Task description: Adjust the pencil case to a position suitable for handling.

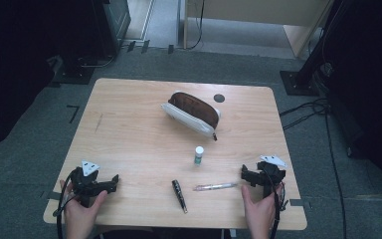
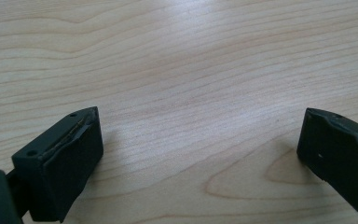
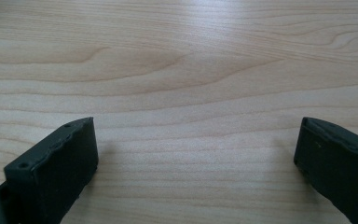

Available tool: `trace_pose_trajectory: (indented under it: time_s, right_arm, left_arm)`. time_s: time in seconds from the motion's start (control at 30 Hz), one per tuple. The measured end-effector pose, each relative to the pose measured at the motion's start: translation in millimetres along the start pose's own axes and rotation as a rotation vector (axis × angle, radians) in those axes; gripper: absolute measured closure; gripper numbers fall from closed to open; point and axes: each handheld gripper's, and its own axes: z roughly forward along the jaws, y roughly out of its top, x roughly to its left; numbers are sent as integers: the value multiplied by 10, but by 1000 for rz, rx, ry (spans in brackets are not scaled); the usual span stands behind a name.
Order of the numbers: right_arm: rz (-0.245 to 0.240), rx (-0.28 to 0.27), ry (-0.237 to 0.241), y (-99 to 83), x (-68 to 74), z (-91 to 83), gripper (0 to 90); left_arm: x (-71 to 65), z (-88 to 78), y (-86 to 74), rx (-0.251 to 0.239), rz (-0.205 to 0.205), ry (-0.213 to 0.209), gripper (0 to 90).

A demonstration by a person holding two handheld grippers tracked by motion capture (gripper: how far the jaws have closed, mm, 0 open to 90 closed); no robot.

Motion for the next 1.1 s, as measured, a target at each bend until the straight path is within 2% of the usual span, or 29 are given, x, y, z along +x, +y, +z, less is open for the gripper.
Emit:
trace_pose_trajectory:
  time_s: [0.1,0.17,0.23,0.27,0.3,0.4,0.43,0.5,0.53,0.6,0.7,0.77,0.87,0.93,0.97,1.03,1.1]
  right_arm:
    - [-4,0,5,0,-1,0,0]
    - [-32,4,37,-16,-35,-20,0]
    - [-26,-1,36,-17,-41,-24,14]
    - [-33,-20,35,-23,-51,-46,153]
    - [-43,-27,51,-15,-54,-68,209]
    - [-64,-45,55,12,-49,-109,203]
    - [-74,-67,85,74,-36,-155,220]
    - [-78,-74,100,103,-31,-169,229]
    - [-91,-102,140,208,-2,-218,285]
    - [-100,-114,150,250,8,-230,291]
    - [-140,-146,201,491,96,-254,329]
    - [-147,-149,210,549,125,-246,340]
    - [-204,-178,247,784,262,-186,401]
    - [-212,-182,254,825,286,-173,408]
    - [-232,-186,273,948,366,-128,439]
    - [-241,-187,287,990,390,-109,456]
    - [-241,-183,329,1105,470,-58,471]
  left_arm:
    - [3,9,9,0,-6,6,5]
    - [14,9,10,0,-3,4,5]
    - [20,7,10,1,-4,6,4]
    - [20,8,9,1,-4,6,5]
    - [20,8,10,1,-4,6,5]
    - [20,8,9,1,-4,6,5]
    - [20,8,9,1,-4,6,5]
    - [20,8,9,1,-4,6,5]
    - [20,8,9,1,-4,6,5]
    - [20,8,9,1,-4,6,5]
    - [19,8,9,1,-5,6,5]
    - [19,8,9,1,-4,6,5]
    - [20,8,9,1,-4,6,5]
    - [20,8,9,1,-4,6,5]
    - [19,8,9,0,-5,6,5]
    - [20,8,9,1,-3,6,5]
    - [20,8,9,1,-4,6,5]
